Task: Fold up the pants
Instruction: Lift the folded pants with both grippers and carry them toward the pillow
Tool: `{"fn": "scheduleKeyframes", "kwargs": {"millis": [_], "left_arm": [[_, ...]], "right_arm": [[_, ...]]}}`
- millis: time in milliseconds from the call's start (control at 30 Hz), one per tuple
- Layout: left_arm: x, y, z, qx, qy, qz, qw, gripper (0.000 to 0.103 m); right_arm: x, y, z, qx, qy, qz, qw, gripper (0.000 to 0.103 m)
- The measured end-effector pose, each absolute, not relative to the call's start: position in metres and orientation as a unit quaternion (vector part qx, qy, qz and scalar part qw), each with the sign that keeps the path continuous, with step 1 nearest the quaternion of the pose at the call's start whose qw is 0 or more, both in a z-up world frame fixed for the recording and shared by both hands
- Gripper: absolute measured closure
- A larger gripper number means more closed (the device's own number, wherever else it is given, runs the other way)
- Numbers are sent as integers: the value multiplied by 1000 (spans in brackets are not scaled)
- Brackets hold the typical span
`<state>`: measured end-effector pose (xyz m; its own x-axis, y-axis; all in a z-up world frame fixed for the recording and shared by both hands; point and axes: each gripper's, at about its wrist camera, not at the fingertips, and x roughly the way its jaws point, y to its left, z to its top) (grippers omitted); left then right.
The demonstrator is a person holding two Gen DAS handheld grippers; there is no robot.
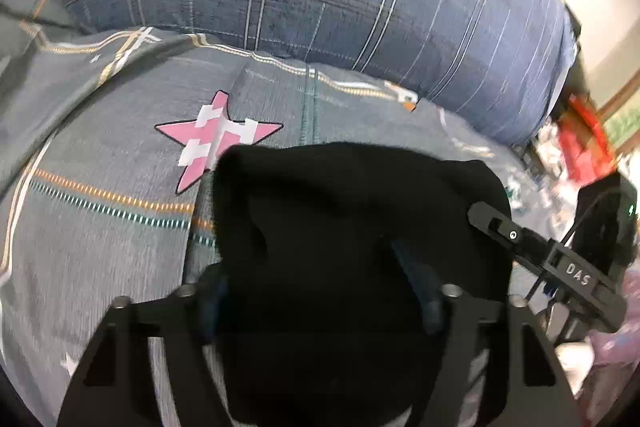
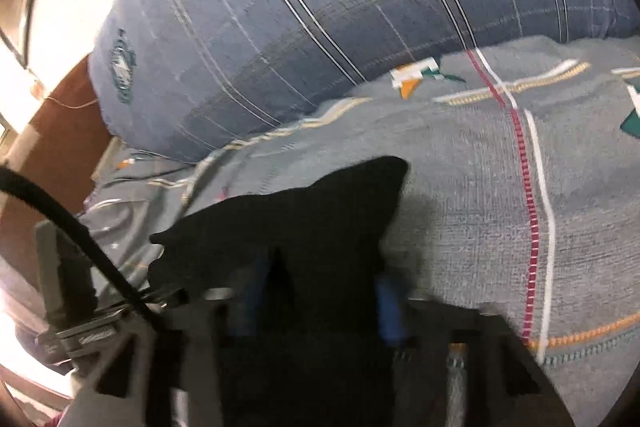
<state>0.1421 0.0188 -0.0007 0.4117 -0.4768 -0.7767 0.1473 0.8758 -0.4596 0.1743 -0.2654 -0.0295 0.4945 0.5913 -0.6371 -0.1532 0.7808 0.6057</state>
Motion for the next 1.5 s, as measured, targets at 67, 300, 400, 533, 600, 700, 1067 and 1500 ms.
{"fn": "scheduleKeyframes", "kwargs": {"millis": [67, 300, 400, 533, 600, 700, 1067, 1500], "left_arm": [[140, 21, 10, -186, 502, -200, 821, 50], [157, -12, 37, -197, 494, -217, 819, 50], [172, -33, 35, -193, 500, -219, 815, 50], [197, -63, 12, -150, 523, -182, 819, 50], [207, -70, -1, -137, 541, -172, 812, 49], [201, -59, 17, -168, 531, -179, 811, 50], [240, -83, 17, -143, 535, -176, 814, 38], [203, -48, 29, -173, 517, -160, 823, 35]], "right_arm": [[168, -272, -19, 257, 438, 241, 827, 75], [160, -292, 17, 280, 369, 274, 843, 77], [168, -311, 18, 291, 360, 257, 848, 77], [185, -338, 1, 312, 380, 205, 846, 74], [199, -340, -22, 252, 444, 119, 852, 60], [197, -354, -35, 273, 457, 84, 843, 54], [223, -348, -49, 415, 396, 211, 792, 27], [207, -365, -31, 414, 366, 170, 816, 27]]}}
